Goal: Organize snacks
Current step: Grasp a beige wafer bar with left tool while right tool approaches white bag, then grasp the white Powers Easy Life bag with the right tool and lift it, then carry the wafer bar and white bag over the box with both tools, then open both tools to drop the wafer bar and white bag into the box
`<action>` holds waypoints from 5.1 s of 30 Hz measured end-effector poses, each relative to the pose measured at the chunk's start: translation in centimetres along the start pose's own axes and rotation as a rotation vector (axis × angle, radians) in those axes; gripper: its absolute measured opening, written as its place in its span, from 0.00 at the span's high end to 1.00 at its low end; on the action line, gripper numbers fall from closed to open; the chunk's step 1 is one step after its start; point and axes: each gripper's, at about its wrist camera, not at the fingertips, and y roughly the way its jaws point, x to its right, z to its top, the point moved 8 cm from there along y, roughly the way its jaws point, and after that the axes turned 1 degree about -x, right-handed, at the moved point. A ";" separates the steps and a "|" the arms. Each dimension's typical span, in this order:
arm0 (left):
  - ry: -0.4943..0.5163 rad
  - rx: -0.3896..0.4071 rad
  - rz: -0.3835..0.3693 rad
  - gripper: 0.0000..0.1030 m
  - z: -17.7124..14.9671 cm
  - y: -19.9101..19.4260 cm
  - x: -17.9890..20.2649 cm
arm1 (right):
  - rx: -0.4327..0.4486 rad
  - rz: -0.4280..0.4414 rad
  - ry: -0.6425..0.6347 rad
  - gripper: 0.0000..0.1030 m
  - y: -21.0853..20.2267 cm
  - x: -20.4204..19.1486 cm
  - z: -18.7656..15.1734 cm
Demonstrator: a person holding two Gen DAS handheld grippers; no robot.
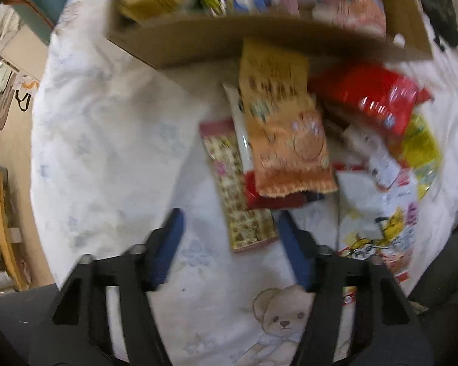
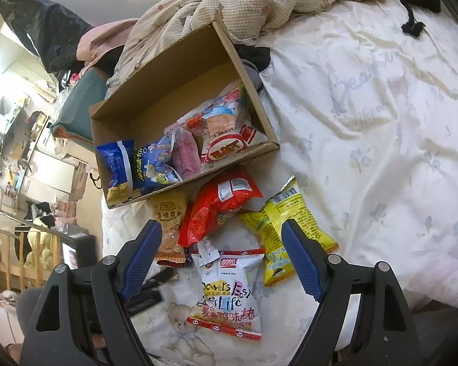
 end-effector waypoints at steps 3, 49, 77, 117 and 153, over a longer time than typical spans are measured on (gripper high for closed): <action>-0.025 -0.006 -0.036 0.78 0.0 0.3 0.0 | 0.000 -0.002 -0.001 0.19 0.0 0.0 0.2; -0.126 -0.039 0.009 0.78 -2.1 -1.3 -2.7 | -0.439 -0.334 -0.278 0.35 12.1 -1.9 -11.7; -0.159 0.194 -0.064 0.78 0.4 -12.0 -5.6 | -0.394 0.158 -0.175 0.50 2.1 -7.4 -12.3; -0.087 0.356 -0.110 0.78 17.2 -12.2 -1.4 | 0.015 0.044 -0.234 0.50 7.6 -6.6 10.1; -0.094 0.403 -0.061 0.27 17.3 -12.7 -1.8 | 0.057 0.059 -0.185 0.21 7.3 -5.9 11.6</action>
